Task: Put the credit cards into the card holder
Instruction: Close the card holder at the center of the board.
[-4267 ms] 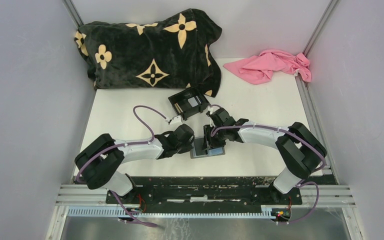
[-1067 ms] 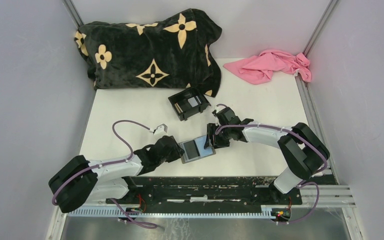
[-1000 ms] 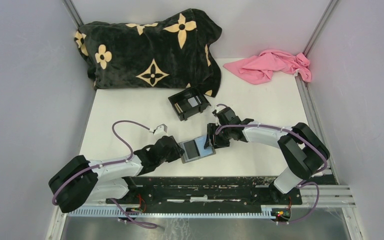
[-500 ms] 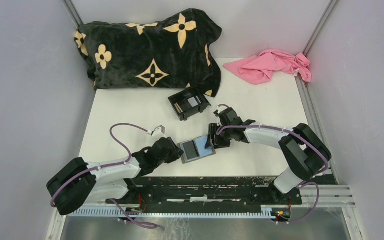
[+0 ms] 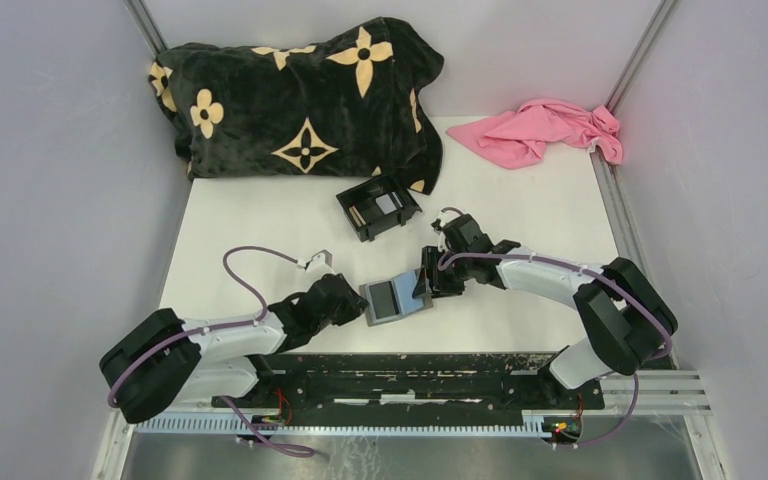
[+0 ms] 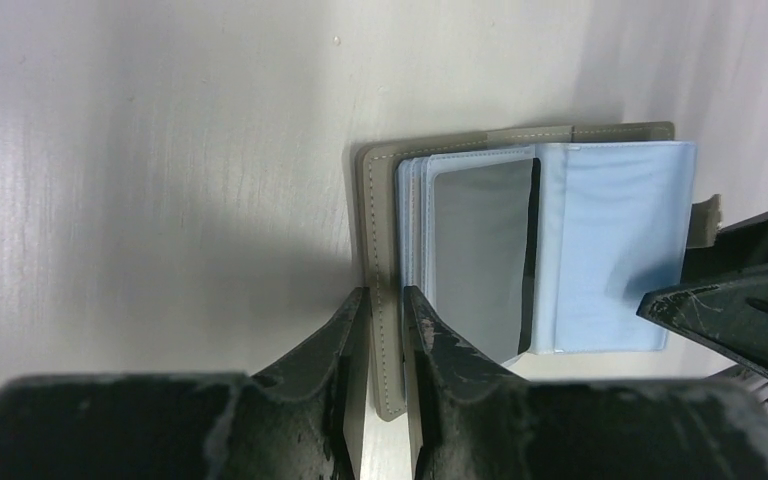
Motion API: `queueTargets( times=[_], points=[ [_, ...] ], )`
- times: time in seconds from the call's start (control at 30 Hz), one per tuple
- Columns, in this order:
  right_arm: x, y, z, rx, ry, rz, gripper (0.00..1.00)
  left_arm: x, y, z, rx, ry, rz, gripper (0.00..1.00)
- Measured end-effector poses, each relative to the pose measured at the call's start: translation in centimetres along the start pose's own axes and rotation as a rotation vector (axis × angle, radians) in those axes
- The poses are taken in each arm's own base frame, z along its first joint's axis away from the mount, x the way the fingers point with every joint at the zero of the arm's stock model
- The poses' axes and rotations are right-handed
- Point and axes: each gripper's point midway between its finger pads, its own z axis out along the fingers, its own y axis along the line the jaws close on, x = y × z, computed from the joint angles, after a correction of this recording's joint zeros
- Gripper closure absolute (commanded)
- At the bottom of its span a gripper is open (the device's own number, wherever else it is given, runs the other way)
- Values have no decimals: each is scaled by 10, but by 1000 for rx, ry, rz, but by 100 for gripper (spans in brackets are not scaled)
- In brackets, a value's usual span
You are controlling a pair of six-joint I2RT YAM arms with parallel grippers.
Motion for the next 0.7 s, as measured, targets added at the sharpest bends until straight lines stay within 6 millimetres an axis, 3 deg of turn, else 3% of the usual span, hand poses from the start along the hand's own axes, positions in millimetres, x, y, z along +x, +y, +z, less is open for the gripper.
queueTargets(
  times=[0.7],
  points=[
    [-8,46,-8,-152,23,6,47,7,-16,11,33,46,-5,78]
  ],
)
